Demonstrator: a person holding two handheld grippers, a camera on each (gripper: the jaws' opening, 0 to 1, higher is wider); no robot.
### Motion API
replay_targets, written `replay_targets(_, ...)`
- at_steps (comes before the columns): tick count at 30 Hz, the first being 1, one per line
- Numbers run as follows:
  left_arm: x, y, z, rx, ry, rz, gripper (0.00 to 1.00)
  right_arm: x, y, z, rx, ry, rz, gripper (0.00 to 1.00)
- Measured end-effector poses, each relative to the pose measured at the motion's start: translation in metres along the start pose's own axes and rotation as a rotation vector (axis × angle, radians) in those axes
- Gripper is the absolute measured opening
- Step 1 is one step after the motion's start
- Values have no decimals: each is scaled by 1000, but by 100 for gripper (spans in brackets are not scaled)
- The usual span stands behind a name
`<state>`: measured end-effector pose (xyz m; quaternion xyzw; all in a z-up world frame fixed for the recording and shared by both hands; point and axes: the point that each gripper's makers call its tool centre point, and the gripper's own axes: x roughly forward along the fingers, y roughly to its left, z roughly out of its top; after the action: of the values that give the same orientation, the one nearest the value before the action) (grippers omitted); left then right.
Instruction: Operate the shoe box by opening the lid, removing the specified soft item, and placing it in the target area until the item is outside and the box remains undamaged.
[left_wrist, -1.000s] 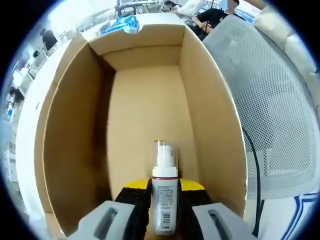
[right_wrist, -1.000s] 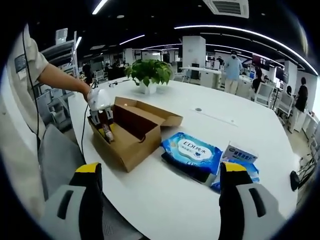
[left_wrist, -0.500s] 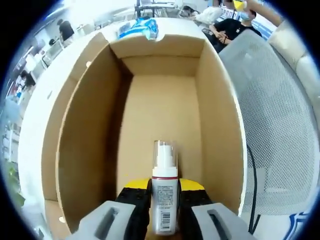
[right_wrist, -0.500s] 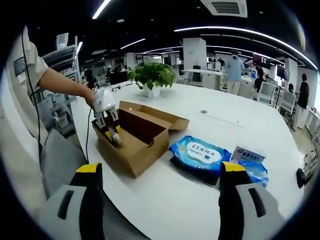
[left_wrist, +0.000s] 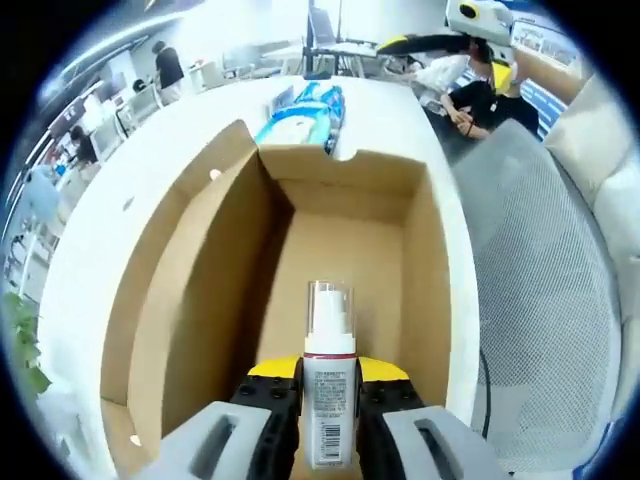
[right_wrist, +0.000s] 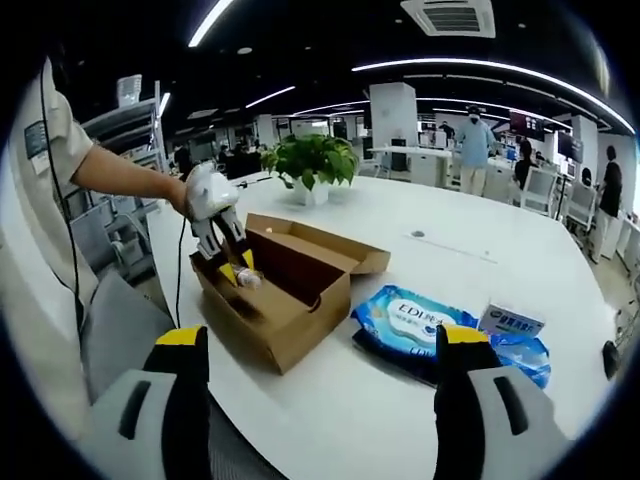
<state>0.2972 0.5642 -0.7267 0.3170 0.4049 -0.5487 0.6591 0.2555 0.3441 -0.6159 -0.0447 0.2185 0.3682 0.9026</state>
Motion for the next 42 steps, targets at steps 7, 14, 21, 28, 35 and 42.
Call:
replay_targets(7, -11, -3, 23, -43, -93, 13, 19, 9, 6, 10, 13, -43, 12, 82)
replay_targets(14, -23, -9, 50, -89, -203, 18, 19, 19, 15, 19, 20, -71, 39, 77)
replay_targets(21, -32, -18, 79, -146, -337, 7, 19, 27, 23, 31, 40, -117, 69, 70)
replay_targets(28, -44, -33, 104, -175, -461, -18, 19, 32, 37, 41, 34, -152, 112, 60)
replay_targets(35, -51, -49, 122, -191, -558, -68, 19, 38, 53, 48, 24, -176, 167, 53)
replay_targets(42, -57, -66, 139, -217, -652, -132, 19, 40, 64, 56, 38, -202, 208, 44)
